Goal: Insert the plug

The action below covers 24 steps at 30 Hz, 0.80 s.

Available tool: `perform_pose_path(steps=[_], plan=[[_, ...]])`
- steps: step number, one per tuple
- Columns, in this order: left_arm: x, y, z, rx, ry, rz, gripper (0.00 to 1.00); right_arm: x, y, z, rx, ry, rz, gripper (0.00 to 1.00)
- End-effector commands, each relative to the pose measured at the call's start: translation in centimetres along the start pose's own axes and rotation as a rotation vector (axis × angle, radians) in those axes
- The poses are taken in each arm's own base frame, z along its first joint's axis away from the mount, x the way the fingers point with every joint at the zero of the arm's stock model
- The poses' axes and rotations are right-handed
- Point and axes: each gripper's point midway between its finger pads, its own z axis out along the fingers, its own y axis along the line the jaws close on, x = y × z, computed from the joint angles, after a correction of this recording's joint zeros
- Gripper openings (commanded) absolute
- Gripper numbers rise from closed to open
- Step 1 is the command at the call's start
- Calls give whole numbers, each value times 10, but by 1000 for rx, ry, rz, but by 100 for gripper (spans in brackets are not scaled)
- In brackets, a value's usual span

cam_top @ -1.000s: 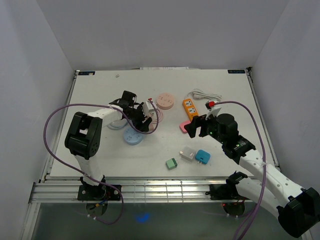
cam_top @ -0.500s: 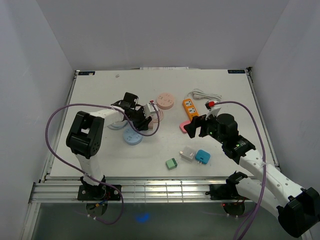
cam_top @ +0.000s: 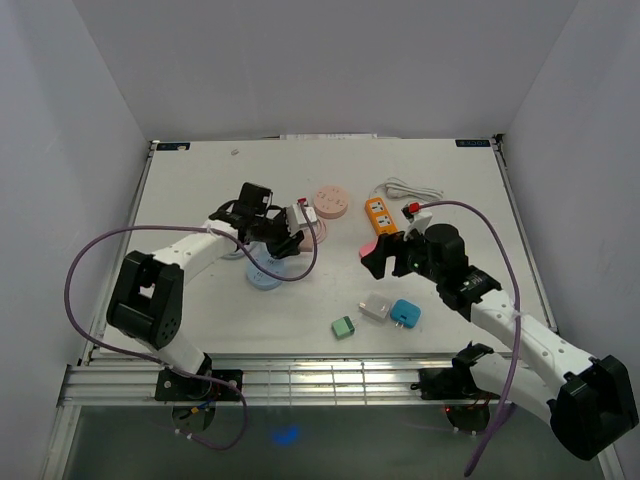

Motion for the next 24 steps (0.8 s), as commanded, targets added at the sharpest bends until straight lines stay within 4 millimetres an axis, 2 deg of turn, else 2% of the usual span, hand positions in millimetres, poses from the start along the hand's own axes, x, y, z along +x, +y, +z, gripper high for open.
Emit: perform_pose_path(steps=[1,5,7,9,10,12,16,24], plan=[[-37,-13,-17,19,-98,53,28,-17,22,5,-105,-24,46,97],[-59,-22,-21,1,-176,87,27,-20,47,16,-221,18,179,99],[-68,-22,-23,-38,-222,112,28,-29,54,21,-253,-2,229,100],[-73,-22,-24,-56,-249,108,27,-31,60,26,-277,10,317,100],[-76,-22,-25,-68,-260,120,27,-40,65,27,-303,-19,327,100],[-76,-23,-23,-72,-259,118,28,-45,70,31,-325,-20,378,95],[-80,-23,-23,-77,-267,132,27,-54,71,43,-315,-21,427,93],[-79,-27,-22,-76,-280,141,27,-42,72,79,-317,53,524,92]])
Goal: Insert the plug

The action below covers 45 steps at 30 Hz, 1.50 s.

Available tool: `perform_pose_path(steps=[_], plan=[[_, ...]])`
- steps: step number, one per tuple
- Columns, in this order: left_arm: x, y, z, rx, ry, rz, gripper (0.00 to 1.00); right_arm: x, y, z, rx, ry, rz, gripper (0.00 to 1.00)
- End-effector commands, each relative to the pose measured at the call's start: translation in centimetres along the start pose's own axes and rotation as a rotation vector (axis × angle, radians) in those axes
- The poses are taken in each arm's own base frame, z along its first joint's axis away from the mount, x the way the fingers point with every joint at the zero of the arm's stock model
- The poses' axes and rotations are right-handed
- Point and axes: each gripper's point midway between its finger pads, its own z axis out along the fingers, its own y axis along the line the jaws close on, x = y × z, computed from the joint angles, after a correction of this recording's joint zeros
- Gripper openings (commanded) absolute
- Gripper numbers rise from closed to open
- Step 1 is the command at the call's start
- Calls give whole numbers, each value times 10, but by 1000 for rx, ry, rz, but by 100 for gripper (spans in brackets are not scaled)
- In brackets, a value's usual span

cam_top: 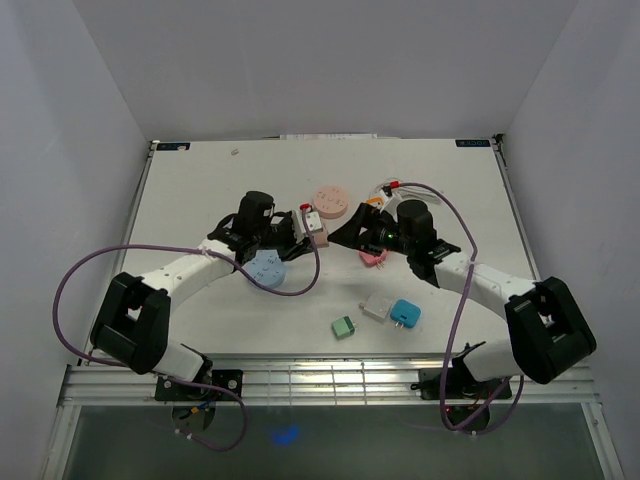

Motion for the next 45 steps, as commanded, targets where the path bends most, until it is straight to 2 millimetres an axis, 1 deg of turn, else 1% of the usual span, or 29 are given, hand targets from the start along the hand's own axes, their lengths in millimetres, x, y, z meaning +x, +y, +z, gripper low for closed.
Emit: perform_pose_path(steps=[1,4,5,6,7,8,9,12,13,15,16,18,19,21,22,23,24,26,29,31,33,34,35,36,38,39,41,42,45], plan=[[-22,0,-7,-12,-66,41,27,-14,21,14,-85,-16,32,91],[-22,-3,-8,-7,-69,48,27,-12,15,31,-91,5,57,91],[-23,-4,-8,-3,-71,50,27,-8,6,39,-81,21,70,91],[-23,-5,-7,3,-72,52,27,-10,10,45,-96,32,76,89],[-23,-7,-7,4,-73,53,27,-11,12,50,-116,36,76,84],[-23,-7,-7,6,-75,55,27,-5,8,58,-123,60,88,78],[-24,-7,-7,7,-76,59,27,-4,13,61,-147,72,98,74],[-22,-9,-7,8,-69,58,27,1,15,68,-154,72,83,70],[-21,-10,-6,12,-67,58,27,1,15,68,-152,69,78,58],[-20,-10,-7,10,-62,60,27,3,18,69,-172,76,73,44],[-20,-10,-6,8,-60,59,27,3,19,69,-179,80,70,32],[-20,-10,-7,8,-62,58,29,5,21,68,-191,88,71,19],[-20,-10,-7,7,-61,54,30,6,20,67,-190,87,67,8],[-19,-9,-7,-3,-52,47,44,4,21,64,-174,80,54,8],[-19,-10,-8,-3,-50,45,56,2,22,62,-173,75,37,8],[-19,-11,-9,2,-52,47,79,0,21,61,-162,68,27,8],[-22,-19,-10,26,-72,52,98,-1,20,61,-153,69,20,8],[-27,-26,-13,45,-93,44,98,-5,21,60,-141,66,-21,8],[-37,-27,-22,9,-125,-3,98,-11,17,59,-97,64,-80,8],[-51,-16,-32,-83,-174,-44,98,-12,13,57,-60,73,-106,8],[-62,-6,-41,-168,-219,-180,98,-18,12,57,-36,60,-153,8],[-58,8,-47,-269,-211,-244,98,-21,13,56,-29,56,-171,8],[-59,15,-55,-334,-224,-304,98,-20,7,55,2,69,-177,8],[-59,20,-59,-385,-241,-419,98,-24,10,56,2,65,-210,8],[-53,36,-71,-515,-241,-545,98,-23,7,56,17,87,-222,8],[-43,37,-72,-558,-217,-677,98,-27,11,56,13,85,-235,8],[-29,58,-84,-728,-158,-801,98,-24,10,59,15,106,-256,8],[-8,54,-87,-787,-82,-925,98,-25,10,60,18,114,-270,8],[20,67,-100,-912,18,-1048,98,-23,9,61,46,125,-299,8]])
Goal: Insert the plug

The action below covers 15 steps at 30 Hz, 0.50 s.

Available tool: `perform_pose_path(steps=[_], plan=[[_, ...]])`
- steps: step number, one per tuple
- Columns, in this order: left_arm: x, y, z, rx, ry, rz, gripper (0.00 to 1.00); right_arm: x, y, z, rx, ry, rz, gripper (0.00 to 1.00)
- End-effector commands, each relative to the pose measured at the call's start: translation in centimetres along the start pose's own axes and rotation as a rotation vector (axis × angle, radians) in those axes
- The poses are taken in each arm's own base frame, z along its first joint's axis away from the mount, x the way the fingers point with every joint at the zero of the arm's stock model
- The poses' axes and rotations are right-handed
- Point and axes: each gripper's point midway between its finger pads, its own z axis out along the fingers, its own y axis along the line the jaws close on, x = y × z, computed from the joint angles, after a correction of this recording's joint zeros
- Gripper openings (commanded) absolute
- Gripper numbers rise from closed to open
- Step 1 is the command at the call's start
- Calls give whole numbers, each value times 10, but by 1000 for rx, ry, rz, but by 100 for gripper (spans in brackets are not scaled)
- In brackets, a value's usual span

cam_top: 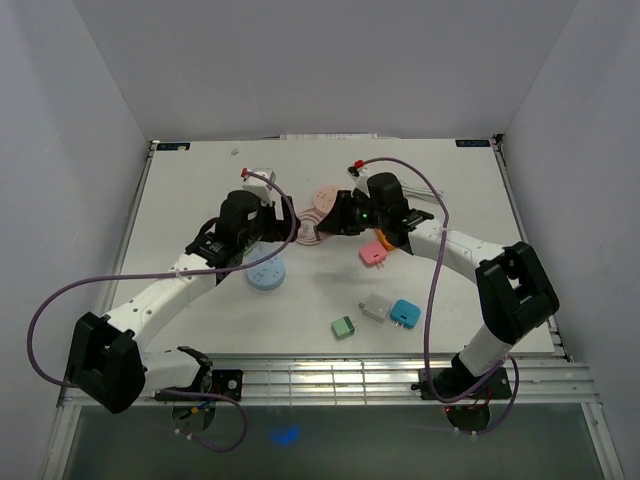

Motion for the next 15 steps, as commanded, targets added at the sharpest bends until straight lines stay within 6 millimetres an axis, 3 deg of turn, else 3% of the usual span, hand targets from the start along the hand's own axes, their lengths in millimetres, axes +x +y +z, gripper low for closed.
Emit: perform_pose_path(steps=[1,2,3,6,15], plan=[[10,55,-6,-304,69,-301,98,-11,14,1,5,1,-102,8],[13,52,-6,-251,93,-356,98,-11,14,2,11,4,-129,8],[14,73,-8,-265,73,-427,98,-8,15,4,17,20,-141,8],[24,88,-12,-222,68,-588,98,-8,25,10,30,30,-207,8],[52,109,-15,-334,103,-700,98,12,57,34,-15,118,-380,8]])
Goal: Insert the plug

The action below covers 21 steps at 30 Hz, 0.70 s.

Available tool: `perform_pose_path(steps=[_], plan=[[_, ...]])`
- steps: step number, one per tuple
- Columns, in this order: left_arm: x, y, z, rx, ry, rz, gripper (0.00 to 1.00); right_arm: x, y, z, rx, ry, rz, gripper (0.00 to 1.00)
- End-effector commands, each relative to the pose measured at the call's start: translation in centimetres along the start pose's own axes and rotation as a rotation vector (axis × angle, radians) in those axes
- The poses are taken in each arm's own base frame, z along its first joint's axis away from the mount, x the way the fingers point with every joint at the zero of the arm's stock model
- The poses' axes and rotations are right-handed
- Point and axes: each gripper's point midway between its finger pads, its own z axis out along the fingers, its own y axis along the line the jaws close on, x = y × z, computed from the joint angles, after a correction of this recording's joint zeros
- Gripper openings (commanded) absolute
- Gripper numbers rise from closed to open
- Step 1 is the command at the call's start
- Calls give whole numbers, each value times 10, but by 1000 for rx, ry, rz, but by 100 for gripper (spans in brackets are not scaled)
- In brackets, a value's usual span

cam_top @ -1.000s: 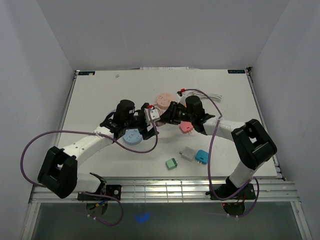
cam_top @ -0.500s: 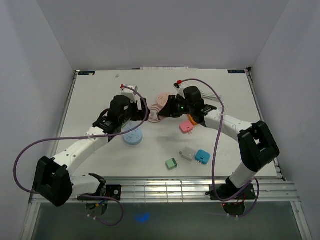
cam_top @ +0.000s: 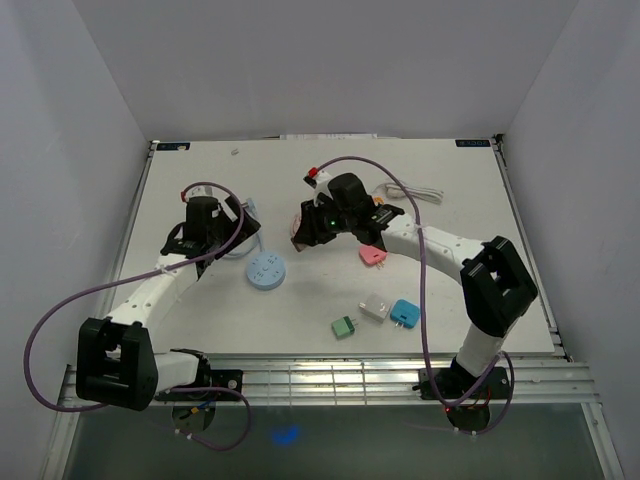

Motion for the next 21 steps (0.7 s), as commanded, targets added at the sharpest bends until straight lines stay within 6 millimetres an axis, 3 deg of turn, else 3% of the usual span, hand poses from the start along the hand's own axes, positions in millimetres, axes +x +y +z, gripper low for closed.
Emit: perform_pose_path(steps=[1,10,16,21], plan=[[5,4,-4,-8,6,-75,98,-9,9,10,-18,7,-110,8],[4,44,3,-176,-39,-171,98,-9,11,33,-31,41,-193,8],[7,48,21,-223,32,-216,98,-9,7,40,-18,45,-216,8],[24,50,37,-221,115,-213,96,-9,5,41,-9,65,-223,8]])
